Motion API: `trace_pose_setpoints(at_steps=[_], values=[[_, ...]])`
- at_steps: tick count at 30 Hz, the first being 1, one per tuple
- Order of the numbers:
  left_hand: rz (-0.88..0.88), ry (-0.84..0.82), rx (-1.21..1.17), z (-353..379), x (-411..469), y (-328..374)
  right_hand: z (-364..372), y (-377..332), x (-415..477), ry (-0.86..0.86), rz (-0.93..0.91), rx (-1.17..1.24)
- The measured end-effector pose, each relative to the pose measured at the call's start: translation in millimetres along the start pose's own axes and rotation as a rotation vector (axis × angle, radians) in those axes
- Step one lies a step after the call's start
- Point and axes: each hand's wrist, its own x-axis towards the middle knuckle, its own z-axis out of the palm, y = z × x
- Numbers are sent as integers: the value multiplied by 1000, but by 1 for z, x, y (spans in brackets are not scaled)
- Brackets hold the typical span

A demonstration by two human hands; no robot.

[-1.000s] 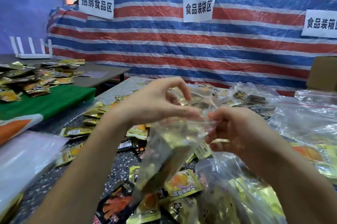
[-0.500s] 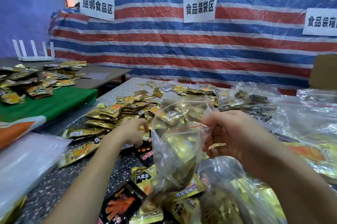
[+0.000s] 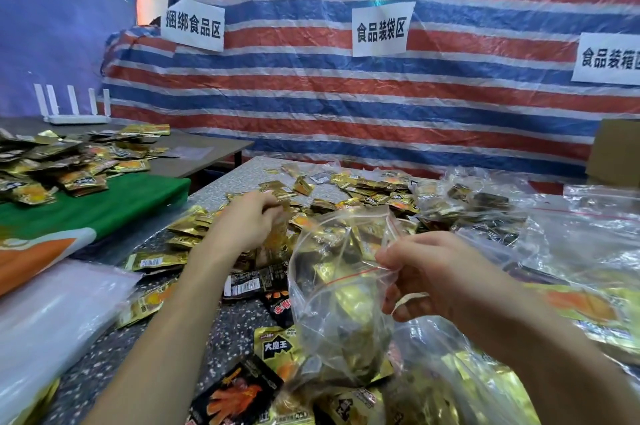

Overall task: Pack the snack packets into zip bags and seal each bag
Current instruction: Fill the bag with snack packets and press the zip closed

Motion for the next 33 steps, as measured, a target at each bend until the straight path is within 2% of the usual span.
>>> trace_pose_setpoints(at_steps=[4,8,14,16,18,22,28,30,33], values=[[10,44,-222,-40,-20,27,0,-1,-2,-5,-5,-1],[71,171,-393,-73,-40,49,0,-2,-4,-13,-8,1],[205,523,-792,-111,-76,74,1,-1,-1,7,15,13],[242,495,-837,-118,-86,79,1,-1,-1,12,13,29],[261,375,-813,-119,-91,82,2,-1,-1,20,-1,47],[306,196,-610,-105,-90,93,4,-2,-2,7,-40,136],[470,174,-291,-77,-79,105,4,-2,-2,-54,-80,216],[493,118,-293,-70,-77,106,2,-2,-2,-96,-91,233],[532,172,-512,-64,-72,108,-1,-1,-3,-155,-106,206]])
